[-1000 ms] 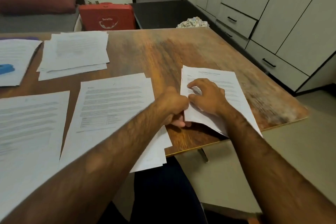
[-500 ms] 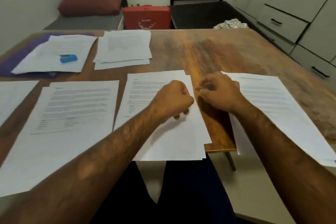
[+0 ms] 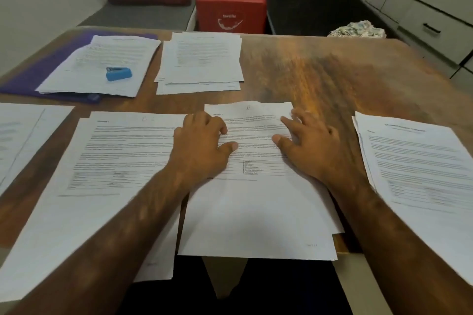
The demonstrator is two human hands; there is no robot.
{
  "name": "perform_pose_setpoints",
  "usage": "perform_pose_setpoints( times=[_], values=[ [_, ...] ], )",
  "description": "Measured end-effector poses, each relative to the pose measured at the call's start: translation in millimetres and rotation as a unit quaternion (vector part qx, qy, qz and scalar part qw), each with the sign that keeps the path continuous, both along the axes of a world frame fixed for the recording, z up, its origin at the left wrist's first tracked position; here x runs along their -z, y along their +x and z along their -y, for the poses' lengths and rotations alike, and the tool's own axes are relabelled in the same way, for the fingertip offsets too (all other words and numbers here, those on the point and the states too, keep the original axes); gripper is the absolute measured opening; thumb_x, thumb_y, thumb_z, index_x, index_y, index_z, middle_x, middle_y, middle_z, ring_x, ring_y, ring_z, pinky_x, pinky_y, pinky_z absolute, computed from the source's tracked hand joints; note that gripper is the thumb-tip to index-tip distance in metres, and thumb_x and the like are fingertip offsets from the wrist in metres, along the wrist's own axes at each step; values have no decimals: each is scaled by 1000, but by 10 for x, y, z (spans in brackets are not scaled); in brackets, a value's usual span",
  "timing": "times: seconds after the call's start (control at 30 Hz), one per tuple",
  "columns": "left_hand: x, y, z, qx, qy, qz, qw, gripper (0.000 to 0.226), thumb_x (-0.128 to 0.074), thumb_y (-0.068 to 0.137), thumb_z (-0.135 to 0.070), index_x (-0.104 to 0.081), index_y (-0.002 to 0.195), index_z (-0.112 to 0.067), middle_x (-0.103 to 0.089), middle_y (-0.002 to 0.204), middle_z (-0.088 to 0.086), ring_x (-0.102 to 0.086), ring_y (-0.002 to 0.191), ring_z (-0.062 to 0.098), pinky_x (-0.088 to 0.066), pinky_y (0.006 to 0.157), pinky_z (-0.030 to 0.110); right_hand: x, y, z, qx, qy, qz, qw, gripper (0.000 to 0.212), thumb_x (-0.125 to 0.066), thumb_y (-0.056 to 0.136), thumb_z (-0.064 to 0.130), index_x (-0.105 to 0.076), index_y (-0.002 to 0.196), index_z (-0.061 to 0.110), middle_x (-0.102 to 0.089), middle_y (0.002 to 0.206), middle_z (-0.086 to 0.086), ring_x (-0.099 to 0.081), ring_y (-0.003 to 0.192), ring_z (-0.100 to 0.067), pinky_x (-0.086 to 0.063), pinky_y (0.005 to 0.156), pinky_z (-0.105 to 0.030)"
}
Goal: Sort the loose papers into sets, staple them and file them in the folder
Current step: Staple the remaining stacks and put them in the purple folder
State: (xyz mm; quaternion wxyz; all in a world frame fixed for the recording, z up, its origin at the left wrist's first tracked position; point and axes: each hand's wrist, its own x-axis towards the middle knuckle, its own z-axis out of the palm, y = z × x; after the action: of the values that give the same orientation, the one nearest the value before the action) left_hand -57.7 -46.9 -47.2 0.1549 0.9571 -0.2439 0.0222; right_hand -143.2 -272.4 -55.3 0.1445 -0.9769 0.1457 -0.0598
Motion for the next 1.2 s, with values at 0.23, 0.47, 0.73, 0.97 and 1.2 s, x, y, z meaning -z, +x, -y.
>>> perform_pose_setpoints(
  times=[0.23,0.47,0.73,0.97,1.2],
  values=[
    [9,74,21,-20,-73,-25,997,56,-76,84,-56,-57,126,-26,-45,135,1,-39,128,20,-38,105,36,-99,-92,-72,-112,205,155,960,52,-69,95,11,-60,140,33,-66,122,16,-61,106,0,-56,89,-34],
    [97,73,-37,-58,-302,-101,946,87,-91,75,-35,-31,138,-32,-58,127,-5,-60,115,21,-59,81,28,-144,-146,-118,-11,433,202,878,81,-84,75,-12,-51,142,22,-75,97,-2,-74,92,-11,-60,72,-21],
    [174,258,-181,-49,-342,-94,934,39,-90,77,-15,-69,105,-33,-62,122,-2,-66,109,17,-61,80,20,80,-103,37,-166,414,160,880,10,-72,67,-7,-71,65,2,-74,86,-8,-70,88,-24,-57,85,-40],
    [74,118,-143,-75,-402,-145,901,30,-78,91,-13,-66,115,-26,-70,114,-10,-67,102,10,-59,87,24,37,-124,74,-128,462,159,863,43,-67,76,-30,-74,64,11,-76,88,-8,-71,91,-24,-59,89,-45],
    [-126,69,-99,-67,-450,-236,858,43,-80,89,-21,-52,120,-22,-74,109,-11,-74,97,10,-60,81,27,-172,-156,86,-6,530,200,824,37,-80,83,-5,-72,117,10,-77,117,-4,-76,103,-29,-61,90,-52]
  ],
)
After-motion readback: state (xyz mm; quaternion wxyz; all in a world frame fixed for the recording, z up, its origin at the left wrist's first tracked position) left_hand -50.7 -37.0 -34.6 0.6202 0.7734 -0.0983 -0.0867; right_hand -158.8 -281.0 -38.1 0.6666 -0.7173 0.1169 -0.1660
